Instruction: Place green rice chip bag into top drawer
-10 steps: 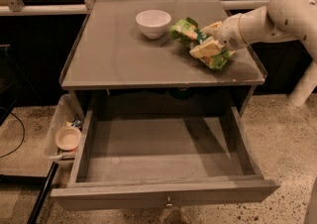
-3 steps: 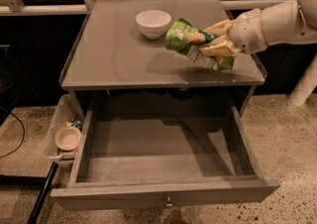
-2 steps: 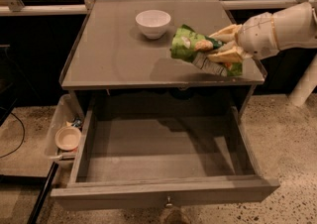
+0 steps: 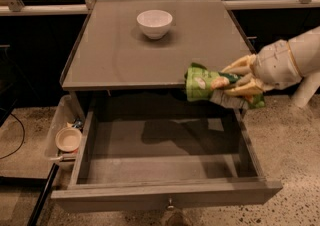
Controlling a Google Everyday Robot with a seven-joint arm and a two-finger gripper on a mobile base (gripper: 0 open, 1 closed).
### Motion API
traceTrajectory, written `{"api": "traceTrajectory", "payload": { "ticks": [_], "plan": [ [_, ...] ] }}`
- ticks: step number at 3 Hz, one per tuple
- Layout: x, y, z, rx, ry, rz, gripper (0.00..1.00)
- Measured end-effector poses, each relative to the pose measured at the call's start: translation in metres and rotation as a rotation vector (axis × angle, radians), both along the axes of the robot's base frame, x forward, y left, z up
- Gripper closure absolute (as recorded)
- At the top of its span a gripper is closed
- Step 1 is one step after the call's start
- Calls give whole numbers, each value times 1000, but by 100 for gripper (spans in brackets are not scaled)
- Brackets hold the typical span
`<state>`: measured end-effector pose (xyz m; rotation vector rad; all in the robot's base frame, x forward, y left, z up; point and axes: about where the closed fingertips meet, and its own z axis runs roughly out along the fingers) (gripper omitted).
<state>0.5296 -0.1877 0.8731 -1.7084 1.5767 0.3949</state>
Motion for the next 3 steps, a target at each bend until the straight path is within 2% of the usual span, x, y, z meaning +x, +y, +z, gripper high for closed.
{"api": "traceTrajectory", "payload": {
  "ticks": [1,2,3],
  "plan": [
    [-35,-3,-27,-43,47,-10,100],
    [-61,1,-59,-38,99,-44,100],
    [-66,2,-68,-40,117,-40,100]
  ]
}}
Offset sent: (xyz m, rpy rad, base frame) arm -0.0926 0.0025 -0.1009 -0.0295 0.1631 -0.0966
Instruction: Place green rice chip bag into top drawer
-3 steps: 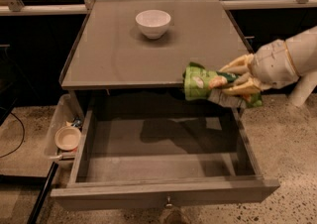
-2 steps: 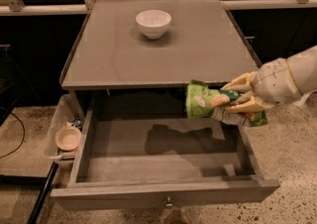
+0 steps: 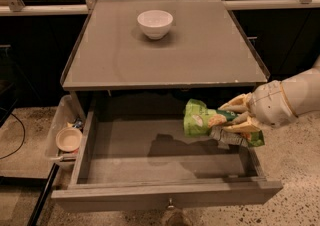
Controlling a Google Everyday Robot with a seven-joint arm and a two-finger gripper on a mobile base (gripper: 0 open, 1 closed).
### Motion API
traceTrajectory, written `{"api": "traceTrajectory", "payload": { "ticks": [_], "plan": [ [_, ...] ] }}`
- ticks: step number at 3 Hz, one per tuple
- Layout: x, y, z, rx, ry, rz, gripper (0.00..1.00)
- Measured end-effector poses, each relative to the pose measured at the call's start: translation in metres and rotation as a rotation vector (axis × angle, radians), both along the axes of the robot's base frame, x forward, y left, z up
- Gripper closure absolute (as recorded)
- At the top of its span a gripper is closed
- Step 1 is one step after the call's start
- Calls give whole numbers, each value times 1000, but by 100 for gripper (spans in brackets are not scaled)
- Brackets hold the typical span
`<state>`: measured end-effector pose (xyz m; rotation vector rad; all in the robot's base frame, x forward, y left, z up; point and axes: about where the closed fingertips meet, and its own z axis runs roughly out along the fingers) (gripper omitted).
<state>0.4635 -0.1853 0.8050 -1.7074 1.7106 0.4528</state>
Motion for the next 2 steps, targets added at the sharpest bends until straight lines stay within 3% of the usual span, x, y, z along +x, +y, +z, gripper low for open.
{"api": "traceTrajectory", "payload": {
  "ticks": [1,2],
  "plan": [
    [5,1,-7,-2,9,-12,100],
    [18,17,-48,-9,31,-34,100]
  ]
}}
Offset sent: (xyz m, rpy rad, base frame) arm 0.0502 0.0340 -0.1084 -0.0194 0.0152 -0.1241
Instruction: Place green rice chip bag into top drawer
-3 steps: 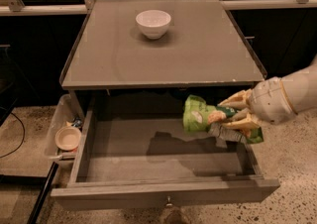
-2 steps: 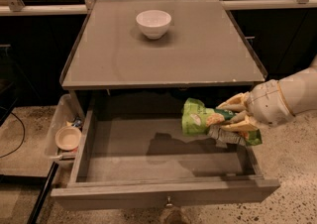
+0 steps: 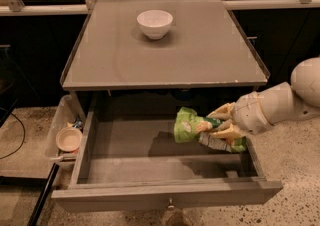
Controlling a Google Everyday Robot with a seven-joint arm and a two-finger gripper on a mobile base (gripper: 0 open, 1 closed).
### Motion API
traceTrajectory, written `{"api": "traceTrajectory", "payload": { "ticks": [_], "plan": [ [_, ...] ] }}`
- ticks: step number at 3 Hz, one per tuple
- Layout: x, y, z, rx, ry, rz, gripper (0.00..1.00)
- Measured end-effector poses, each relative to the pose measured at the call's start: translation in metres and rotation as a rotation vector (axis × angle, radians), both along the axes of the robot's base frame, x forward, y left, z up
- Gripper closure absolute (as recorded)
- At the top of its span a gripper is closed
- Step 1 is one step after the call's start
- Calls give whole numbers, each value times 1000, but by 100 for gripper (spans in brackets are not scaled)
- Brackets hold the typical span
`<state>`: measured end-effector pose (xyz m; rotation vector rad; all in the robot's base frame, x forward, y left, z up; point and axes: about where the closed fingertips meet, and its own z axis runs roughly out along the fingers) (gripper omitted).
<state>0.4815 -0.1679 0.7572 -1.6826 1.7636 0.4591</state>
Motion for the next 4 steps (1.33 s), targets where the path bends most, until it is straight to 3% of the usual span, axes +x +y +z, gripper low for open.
{"api": "traceTrajectory", "payload": {
  "ticks": [1,2,3,4],
  "plan": [
    [21,15,-39,15,-32,-55,100],
    [38,28,-60,35,-103,-93,100],
    [46,40,-76,43,-142,-72,100],
    [48,54,-88,71,-149,-7,100]
  ]
}}
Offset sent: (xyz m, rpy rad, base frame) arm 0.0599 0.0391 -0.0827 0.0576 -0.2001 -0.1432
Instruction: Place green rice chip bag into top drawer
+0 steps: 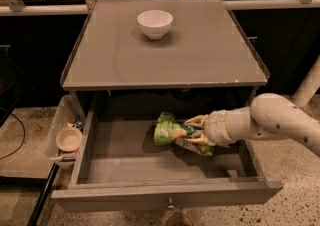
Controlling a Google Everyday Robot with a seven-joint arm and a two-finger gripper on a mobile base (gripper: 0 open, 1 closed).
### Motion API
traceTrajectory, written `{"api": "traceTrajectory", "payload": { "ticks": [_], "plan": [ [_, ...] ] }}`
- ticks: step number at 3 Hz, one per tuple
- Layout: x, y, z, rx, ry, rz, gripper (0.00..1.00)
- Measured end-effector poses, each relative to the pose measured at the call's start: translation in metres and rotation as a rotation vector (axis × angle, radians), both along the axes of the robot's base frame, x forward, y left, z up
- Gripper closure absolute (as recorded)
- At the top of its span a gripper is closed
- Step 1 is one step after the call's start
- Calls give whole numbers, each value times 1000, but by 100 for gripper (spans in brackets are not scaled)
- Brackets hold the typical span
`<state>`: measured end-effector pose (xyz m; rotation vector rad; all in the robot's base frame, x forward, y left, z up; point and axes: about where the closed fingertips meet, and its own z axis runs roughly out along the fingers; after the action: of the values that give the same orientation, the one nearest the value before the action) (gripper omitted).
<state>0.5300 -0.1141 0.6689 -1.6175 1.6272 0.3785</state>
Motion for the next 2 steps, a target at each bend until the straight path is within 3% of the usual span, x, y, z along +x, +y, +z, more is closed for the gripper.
{"api": "traceTrajectory", "payload": {
  "ticks": [1,2],
  "plan": [
    [-1,13,-12,23,31,88,95],
    [-4,15,-12,25,39,99,77]
  ]
}}
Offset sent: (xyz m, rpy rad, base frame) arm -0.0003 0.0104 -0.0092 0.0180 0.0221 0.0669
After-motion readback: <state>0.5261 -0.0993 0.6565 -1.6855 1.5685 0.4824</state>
